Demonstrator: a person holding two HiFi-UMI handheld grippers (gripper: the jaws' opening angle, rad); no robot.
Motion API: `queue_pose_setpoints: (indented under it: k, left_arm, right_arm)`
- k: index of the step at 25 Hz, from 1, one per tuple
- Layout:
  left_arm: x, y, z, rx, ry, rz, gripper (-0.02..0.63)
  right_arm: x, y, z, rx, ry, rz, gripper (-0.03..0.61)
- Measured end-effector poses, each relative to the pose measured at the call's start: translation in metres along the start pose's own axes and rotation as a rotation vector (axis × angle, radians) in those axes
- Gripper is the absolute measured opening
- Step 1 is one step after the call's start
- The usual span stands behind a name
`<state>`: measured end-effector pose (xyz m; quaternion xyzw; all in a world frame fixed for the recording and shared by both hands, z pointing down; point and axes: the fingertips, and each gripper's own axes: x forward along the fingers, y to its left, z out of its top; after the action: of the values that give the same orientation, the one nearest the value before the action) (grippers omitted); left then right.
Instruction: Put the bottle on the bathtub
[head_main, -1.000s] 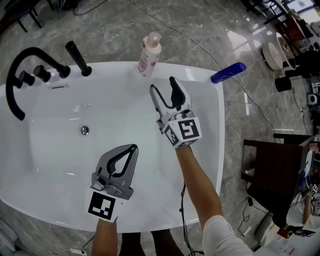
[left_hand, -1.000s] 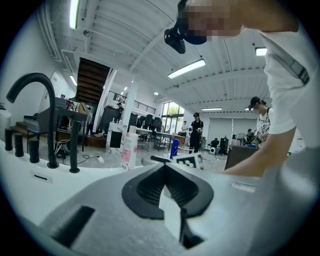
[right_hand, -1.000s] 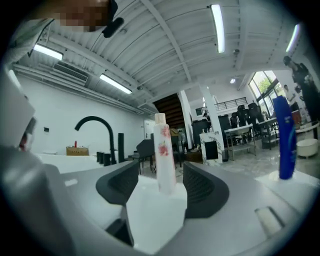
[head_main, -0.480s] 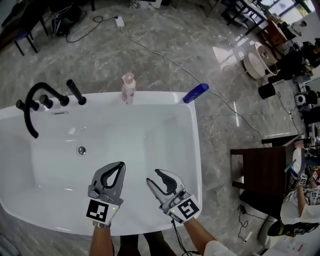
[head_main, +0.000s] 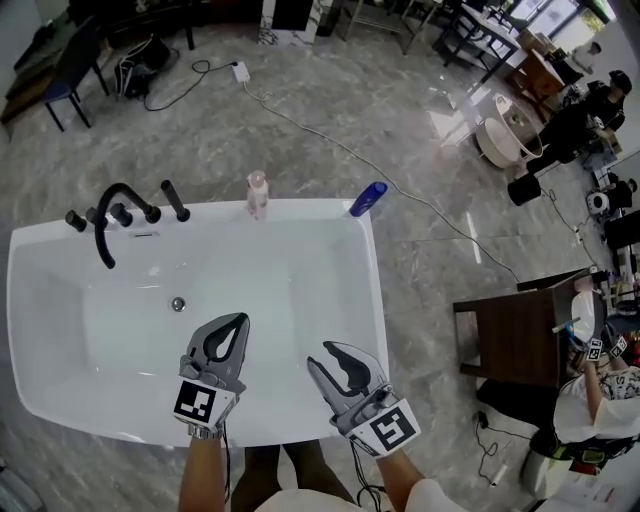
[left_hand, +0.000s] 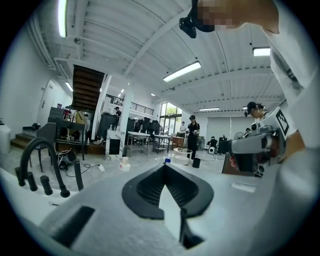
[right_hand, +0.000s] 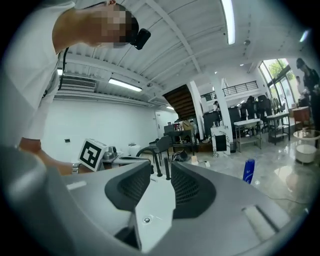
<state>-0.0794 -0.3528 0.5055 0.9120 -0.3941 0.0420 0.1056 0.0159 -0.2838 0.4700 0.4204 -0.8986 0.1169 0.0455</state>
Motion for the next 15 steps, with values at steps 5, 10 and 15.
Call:
queue_pose_setpoints:
  k: [5, 10, 15]
  left_arm:
    - [-0.019, -0.028, 0.051, 0.013, -0.027, -0.015, 0.002]
    - [-0.039, -0.059, 0.086, 0.046, -0.005, -0.039, 0.002]
    - [-0.054, -0.081, 0.117, 0.078, -0.032, -0.052, 0.002]
  right_arm:
    - [-0.025, 0.016, 0.078, -0.039, -0.094, 0.009, 0.044]
    - [-0.045, 0.037, 0.141, -0.048, -0.159, 0.040, 0.008]
    - [-0.057, 0.047, 0.162, -0.053, -0.166, 0.039, 0.008]
